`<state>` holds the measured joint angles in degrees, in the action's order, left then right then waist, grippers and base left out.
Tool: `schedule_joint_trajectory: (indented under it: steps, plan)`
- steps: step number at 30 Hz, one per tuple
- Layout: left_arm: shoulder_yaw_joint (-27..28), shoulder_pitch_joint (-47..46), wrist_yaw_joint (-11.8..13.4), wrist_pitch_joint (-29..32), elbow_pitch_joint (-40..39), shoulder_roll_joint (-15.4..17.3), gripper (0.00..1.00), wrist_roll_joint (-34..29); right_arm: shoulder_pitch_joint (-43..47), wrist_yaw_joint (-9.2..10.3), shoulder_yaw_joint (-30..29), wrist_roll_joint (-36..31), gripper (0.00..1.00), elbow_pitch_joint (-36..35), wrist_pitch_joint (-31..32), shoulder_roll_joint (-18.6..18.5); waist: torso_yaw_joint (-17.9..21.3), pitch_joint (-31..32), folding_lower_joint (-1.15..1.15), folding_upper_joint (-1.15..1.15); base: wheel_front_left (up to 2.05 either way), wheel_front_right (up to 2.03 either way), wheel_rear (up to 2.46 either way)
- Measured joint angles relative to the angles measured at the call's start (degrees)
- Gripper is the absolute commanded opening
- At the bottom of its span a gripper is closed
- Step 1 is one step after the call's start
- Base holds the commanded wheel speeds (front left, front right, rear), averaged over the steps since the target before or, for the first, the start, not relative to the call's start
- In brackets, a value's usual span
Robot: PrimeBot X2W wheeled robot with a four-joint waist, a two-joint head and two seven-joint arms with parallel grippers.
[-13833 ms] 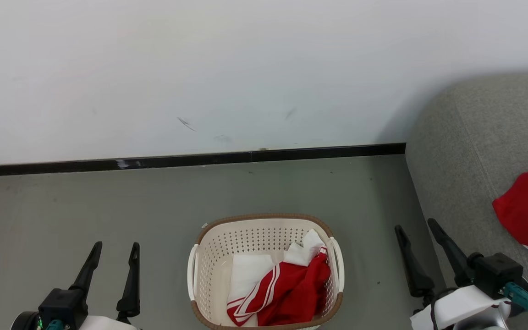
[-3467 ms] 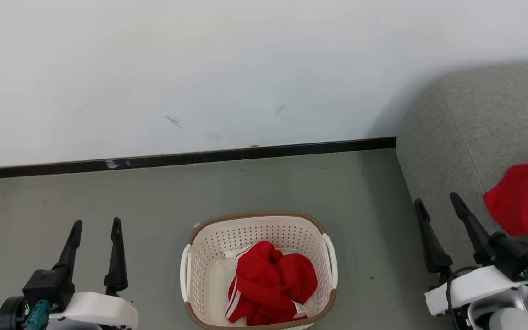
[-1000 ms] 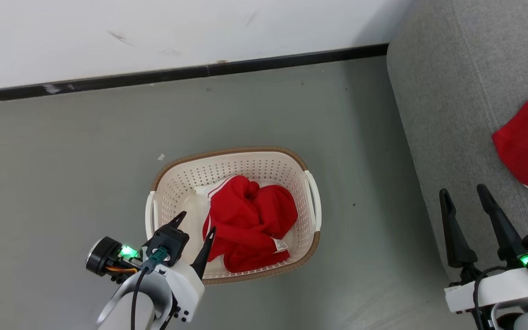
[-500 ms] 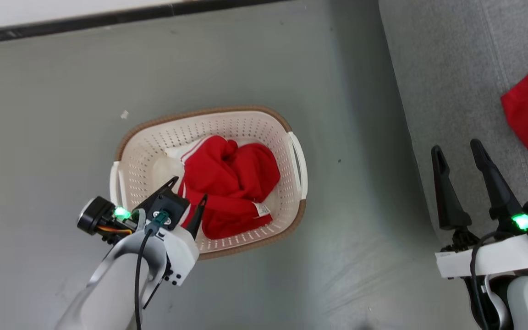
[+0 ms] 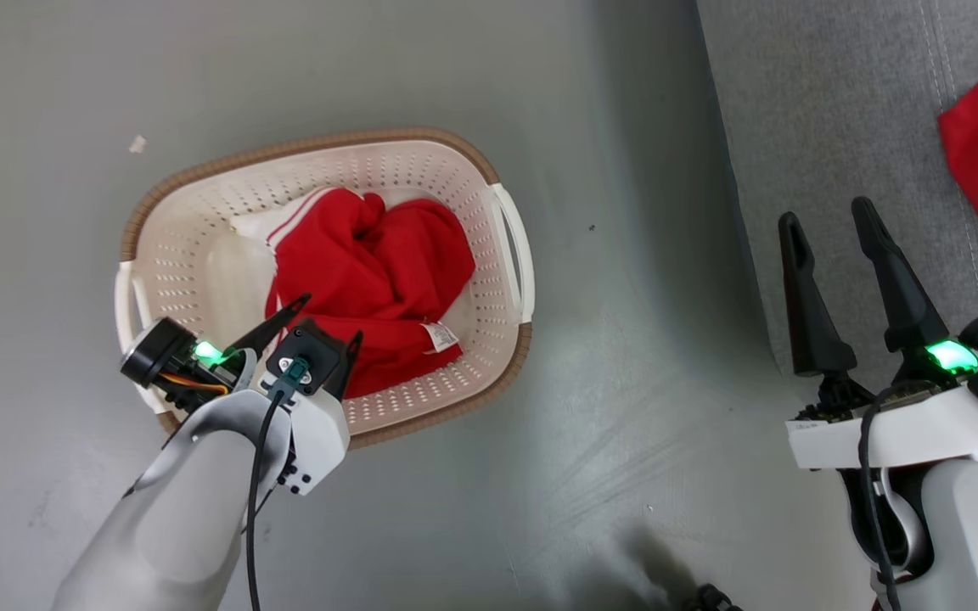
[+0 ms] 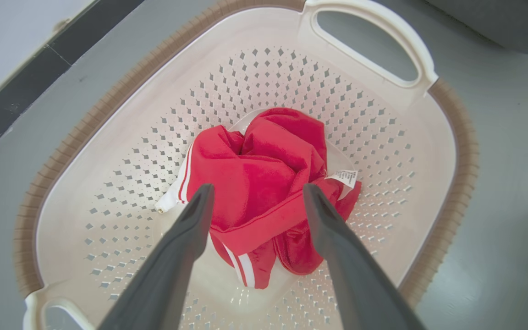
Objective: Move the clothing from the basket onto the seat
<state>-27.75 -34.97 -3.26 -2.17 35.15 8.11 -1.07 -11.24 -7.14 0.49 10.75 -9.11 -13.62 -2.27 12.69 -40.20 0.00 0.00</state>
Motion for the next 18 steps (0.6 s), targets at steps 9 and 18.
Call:
schedule_joint_trajectory:
  steps: [9, 18]
  plan:
    - [-0.49, -2.77, 0.02, -0.22, 3.09, 1.99, 1.00, -2.18, -3.09, -0.01, 2.01, 0.82, 1.00, 1.04, -0.12, -0.01, 2.63, -4.33, 0.00, 0.00, 0.00, 0.00, 0.00]
    - [0.48, -4.92, 0.66, -0.43, 5.50, 3.38, 1.00, -2.75, -5.87, 0.00, 2.96, 1.38, 1.00, 2.07, -0.58, -0.01, 5.09, -7.97, 0.00, 0.00, 0.00, 0.00, 0.00]
